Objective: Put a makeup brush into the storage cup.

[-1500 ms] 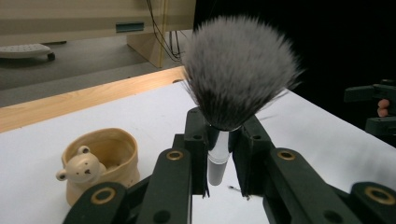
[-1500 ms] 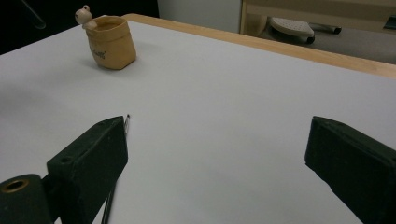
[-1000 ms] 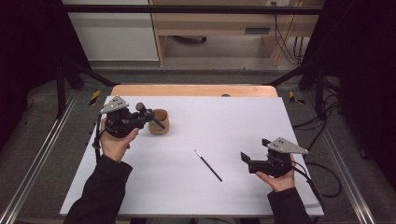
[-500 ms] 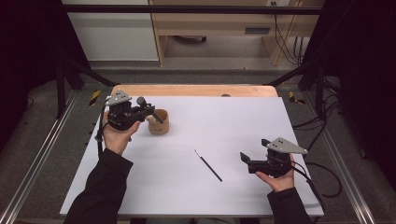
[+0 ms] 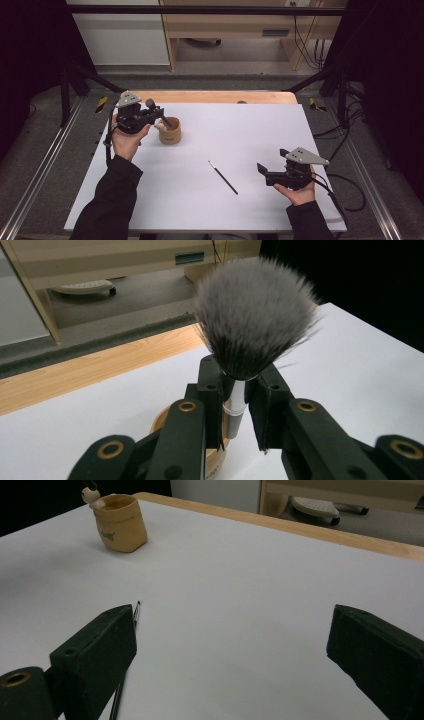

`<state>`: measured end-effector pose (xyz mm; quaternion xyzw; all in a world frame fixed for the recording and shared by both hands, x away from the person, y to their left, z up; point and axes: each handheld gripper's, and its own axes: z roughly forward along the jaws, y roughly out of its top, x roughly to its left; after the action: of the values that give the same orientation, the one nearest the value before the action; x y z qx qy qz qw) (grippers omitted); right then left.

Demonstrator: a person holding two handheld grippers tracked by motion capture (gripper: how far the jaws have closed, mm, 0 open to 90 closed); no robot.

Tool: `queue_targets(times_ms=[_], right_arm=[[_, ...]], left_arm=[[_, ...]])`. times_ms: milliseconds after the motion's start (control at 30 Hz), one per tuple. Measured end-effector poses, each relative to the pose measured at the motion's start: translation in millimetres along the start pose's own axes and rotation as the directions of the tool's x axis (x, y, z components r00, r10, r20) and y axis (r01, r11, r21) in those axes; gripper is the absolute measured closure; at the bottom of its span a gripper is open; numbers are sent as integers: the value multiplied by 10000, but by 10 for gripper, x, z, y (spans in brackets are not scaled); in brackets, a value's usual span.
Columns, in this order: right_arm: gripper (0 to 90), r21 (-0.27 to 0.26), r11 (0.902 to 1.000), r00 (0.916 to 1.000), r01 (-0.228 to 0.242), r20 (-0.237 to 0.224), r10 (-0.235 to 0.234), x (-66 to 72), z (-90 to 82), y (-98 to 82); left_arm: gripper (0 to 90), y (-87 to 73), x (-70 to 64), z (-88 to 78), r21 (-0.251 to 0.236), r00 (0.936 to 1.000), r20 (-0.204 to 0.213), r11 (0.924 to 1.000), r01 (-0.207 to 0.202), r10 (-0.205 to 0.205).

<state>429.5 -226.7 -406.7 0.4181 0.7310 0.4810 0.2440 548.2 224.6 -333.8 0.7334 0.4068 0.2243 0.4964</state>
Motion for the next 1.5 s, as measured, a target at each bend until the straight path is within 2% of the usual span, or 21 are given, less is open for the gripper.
queue_targets(times_ms=[300, 700, 1167, 1500], right_arm=[[62, 35, 10000, 10000, 11, -12, -11, 5, 9, -4], [62, 59, 10000, 10000, 17, -45, -17, 9, 17, -6], [62, 74, 10000, 10000, 57, -60, -57, 8, 18, -7], [62, 81, 10000, 10000, 43, -54, -42, 13, 23, -8]], left_arm=[[766, -33, 61, 122, 137, 9993, -368, 9999, 18, -13], [766, -82, 99, 270, 478, 9981, -619, 9989, -4, 34], [766, -158, 133, 346, 781, 9976, -688, 9969, -15, 69], [767, -222, 109, 432, 1110, 9972, -700, 9936, -183, 262]])
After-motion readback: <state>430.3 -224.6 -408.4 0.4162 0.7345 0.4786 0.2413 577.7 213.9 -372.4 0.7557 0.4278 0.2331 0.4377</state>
